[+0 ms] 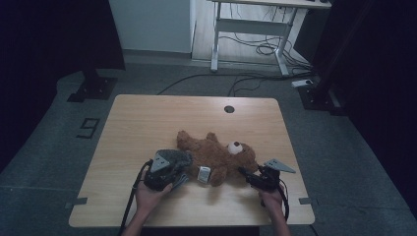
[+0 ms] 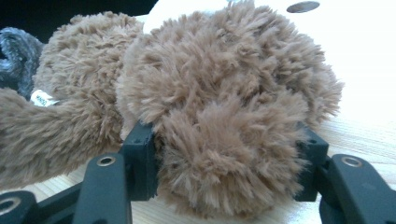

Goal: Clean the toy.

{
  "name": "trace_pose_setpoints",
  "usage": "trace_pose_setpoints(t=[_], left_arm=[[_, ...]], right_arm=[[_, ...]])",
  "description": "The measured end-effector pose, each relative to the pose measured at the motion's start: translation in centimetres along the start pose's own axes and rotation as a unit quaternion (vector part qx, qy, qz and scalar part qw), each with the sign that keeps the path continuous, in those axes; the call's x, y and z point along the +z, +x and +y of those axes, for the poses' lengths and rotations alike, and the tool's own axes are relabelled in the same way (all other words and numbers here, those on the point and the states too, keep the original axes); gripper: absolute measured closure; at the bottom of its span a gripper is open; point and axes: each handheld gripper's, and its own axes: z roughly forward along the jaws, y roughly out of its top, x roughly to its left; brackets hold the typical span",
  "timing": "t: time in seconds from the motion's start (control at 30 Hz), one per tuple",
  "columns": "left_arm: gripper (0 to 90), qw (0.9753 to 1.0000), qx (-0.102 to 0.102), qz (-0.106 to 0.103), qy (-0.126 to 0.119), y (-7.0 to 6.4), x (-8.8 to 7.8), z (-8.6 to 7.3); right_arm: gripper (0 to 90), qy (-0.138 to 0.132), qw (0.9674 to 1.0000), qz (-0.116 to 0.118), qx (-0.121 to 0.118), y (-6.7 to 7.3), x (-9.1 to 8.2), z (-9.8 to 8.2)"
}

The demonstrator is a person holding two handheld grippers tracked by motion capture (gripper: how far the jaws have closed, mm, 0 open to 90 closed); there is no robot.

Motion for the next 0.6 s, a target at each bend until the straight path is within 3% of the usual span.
trace_pose_setpoints(t=[0.23,0.4,0.6], left_arm=[[78.1,0.9998,-0.002,-0.006,-0.020,-0.3,-0.9,1.0],[78.0,0.9988,0.015,-0.027,-0.040,-2.1,-0.8,3.9],[78.0,0.9961,0.054,-0.056,-0.042,-5.4,1.0,7.6]], right_arm=[[42.5,-0.001,1.0000,0.002,0.004,0.0,0.1,0.0],[43.5,-0.002,1.0000,-0.001,0.002,0.1,0.2,0.0],[44.4,-0.003,1.0000,0.002,0.001,0.1,0.3,0.0]])
